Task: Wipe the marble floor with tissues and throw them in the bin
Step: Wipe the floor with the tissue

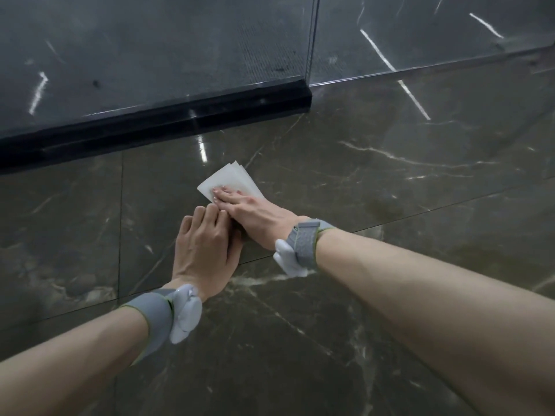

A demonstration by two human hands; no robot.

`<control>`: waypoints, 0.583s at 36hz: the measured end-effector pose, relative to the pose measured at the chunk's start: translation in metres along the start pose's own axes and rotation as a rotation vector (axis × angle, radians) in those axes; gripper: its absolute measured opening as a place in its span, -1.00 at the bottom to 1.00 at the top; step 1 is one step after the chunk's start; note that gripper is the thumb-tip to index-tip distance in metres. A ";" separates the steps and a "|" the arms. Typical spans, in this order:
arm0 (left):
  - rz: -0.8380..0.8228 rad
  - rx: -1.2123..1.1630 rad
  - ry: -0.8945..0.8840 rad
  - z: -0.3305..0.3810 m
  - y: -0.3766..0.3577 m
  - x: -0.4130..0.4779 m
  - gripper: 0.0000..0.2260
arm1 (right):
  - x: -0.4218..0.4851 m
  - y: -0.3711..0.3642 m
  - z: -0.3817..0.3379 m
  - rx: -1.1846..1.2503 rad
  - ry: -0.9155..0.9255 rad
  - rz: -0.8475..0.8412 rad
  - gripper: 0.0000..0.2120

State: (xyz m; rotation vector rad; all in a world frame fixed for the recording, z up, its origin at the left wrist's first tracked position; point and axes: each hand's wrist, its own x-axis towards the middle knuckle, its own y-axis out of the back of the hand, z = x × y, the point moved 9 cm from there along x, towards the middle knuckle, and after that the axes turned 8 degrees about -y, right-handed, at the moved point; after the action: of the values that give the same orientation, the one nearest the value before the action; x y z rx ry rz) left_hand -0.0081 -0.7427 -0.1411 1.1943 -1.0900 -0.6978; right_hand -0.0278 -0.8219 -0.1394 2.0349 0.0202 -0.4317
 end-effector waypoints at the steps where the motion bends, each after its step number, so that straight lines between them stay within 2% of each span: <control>1: -0.012 0.007 -0.001 -0.001 0.001 0.000 -0.74 | 0.003 -0.001 -0.001 0.013 0.006 0.006 -0.48; 6: -0.103 -0.031 -0.029 0.004 -0.003 -0.001 -0.64 | 0.019 -0.006 -0.017 0.034 0.054 0.029 -0.53; 10: -0.135 -0.031 0.003 0.001 -0.005 -0.001 -0.70 | 0.028 -0.001 -0.022 0.033 0.100 0.082 -0.52; 17: -0.059 -0.045 0.022 -0.003 -0.008 -0.002 -0.63 | 0.033 0.002 -0.017 -0.081 0.226 0.073 -0.48; 21: -0.051 -0.025 0.050 -0.001 -0.003 0.001 -0.61 | 0.052 0.018 -0.007 -0.150 0.181 0.105 -0.44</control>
State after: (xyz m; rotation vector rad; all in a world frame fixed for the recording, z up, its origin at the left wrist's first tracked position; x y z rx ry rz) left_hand -0.0065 -0.7441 -0.1440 1.2153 -1.0095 -0.7159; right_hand 0.0266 -0.8329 -0.1375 1.9113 0.0548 -0.1740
